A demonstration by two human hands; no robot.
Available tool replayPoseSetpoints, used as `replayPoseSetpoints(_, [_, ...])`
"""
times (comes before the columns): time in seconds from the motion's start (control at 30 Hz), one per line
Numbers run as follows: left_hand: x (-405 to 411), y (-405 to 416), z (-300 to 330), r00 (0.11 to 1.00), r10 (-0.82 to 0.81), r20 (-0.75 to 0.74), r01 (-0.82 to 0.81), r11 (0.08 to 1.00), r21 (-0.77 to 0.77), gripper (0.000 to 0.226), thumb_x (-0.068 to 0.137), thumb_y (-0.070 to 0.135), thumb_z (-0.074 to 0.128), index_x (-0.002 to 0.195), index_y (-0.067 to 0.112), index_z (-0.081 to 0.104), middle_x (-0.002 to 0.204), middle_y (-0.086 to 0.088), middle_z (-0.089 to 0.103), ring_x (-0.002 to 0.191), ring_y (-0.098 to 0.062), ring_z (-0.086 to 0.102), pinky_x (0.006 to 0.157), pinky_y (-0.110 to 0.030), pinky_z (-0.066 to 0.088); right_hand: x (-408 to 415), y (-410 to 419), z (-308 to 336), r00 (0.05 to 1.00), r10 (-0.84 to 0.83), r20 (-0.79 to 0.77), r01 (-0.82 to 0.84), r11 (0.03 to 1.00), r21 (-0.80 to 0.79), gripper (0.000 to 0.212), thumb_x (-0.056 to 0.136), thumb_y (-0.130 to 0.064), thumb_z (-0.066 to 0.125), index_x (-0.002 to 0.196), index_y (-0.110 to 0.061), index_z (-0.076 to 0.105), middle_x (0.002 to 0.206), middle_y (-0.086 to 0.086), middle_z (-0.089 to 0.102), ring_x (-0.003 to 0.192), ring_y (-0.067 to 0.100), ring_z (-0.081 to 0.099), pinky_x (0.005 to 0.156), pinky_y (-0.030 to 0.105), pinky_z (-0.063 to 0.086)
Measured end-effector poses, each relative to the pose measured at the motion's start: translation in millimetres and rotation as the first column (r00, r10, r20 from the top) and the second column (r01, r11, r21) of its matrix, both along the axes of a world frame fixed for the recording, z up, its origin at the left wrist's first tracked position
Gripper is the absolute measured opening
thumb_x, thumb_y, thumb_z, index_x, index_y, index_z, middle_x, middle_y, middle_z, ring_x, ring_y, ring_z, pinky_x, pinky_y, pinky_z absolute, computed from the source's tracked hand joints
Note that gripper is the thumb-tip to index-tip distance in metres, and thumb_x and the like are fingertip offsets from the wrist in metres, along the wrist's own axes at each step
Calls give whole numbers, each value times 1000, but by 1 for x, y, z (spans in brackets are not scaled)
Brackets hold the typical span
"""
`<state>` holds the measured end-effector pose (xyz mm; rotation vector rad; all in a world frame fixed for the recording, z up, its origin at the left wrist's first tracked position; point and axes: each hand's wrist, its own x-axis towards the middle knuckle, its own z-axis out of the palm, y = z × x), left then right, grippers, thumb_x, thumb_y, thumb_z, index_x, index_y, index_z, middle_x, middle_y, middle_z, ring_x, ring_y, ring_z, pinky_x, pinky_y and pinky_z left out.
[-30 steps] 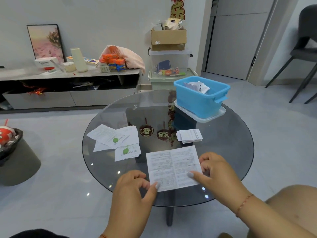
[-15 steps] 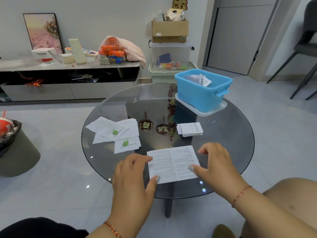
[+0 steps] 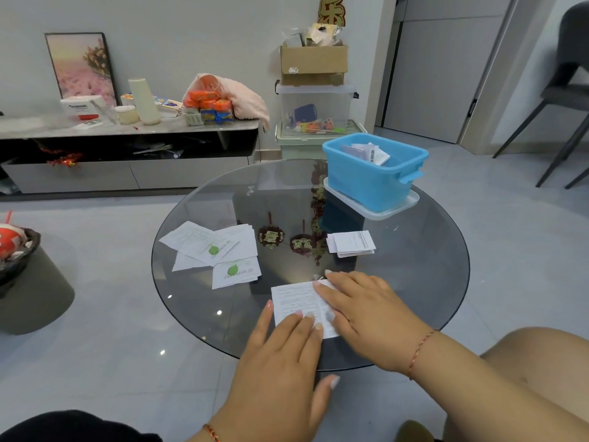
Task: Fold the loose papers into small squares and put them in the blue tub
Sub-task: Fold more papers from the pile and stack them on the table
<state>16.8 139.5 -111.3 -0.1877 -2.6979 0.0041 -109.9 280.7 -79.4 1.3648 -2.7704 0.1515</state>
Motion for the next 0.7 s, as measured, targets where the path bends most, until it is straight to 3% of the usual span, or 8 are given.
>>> replayPoseSetpoints(0.13, [0,1,-7,1000,19,9,-18,999,-32,63,73,57,50,112,12,68,112,-3,67,108,-21,62,103,-49,28,12,2,2,996,-42,-76,37,997,-61,47,85,-42,35,117,-24,65,112,-2,65,88,15,61,72,31,53])
replayPoseSetpoints(0.23, [-1,2,-10,999,32,28,-31,998,-46,63,72,58,47,115,17,65,116,-3,66,109,-23,62,103,-49,28,19,3,9,994,-53,-98,50,998,-31,51,84,-44,30,116,-24,65,104,-3,65,86,17,57,73,32,49])
replayPoseSetpoints(0.3, [-3,2,-12,1000,30,9,-30,998,-51,60,73,57,45,112,17,67,115,-3,66,109,-24,62,102,-49,28,24,5,15,996,-7,-88,7,1000,0,62,83,-46,12,117,-25,61,105,-3,59,94,19,51,81,32,39])
replayPoseSetpoints(0.4, [-5,-2,-13,998,-33,-55,32,999,-17,44,77,47,49,102,17,69,110,-2,68,107,-24,63,100,-48,31,24,14,24,995,84,-58,-88,994,-65,68,78,-48,3,106,-29,61,99,-9,53,94,11,43,81,26,29])
replayPoseSetpoints(0.5, [-7,-8,-15,984,-150,-98,156,986,54,25,76,32,52,94,21,63,111,2,67,110,-22,61,102,-45,31,10,27,31,968,178,178,-146,973,-181,55,78,-62,34,121,-35,57,113,-20,53,105,-3,43,93,15,33])
replayPoseSetpoints(0.57, [-7,-13,-14,971,-210,-116,226,962,153,17,77,30,52,93,27,55,112,8,65,114,-16,58,103,-42,31,5,34,34,903,276,331,-228,957,-178,69,68,-70,59,128,-37,49,125,-25,47,117,-7,39,101,10,29])
replayPoseSetpoints(0.63, [-6,-21,-14,963,-228,-142,259,929,266,14,80,28,54,93,31,51,111,13,63,115,-9,55,105,-39,31,4,36,31,884,299,359,-280,954,-105,77,61,-69,69,128,-38,46,127,-26,45,119,-6,38,103,11,24])
replayPoseSetpoints(0.7, [-4,-25,-14,965,-210,-157,253,902,350,19,79,25,60,94,33,53,107,16,63,110,-3,55,108,-36,30,3,35,22,911,299,285,-276,954,-118,63,65,-59,73,121,-38,52,123,-26,49,116,-5,40,102,13,27])
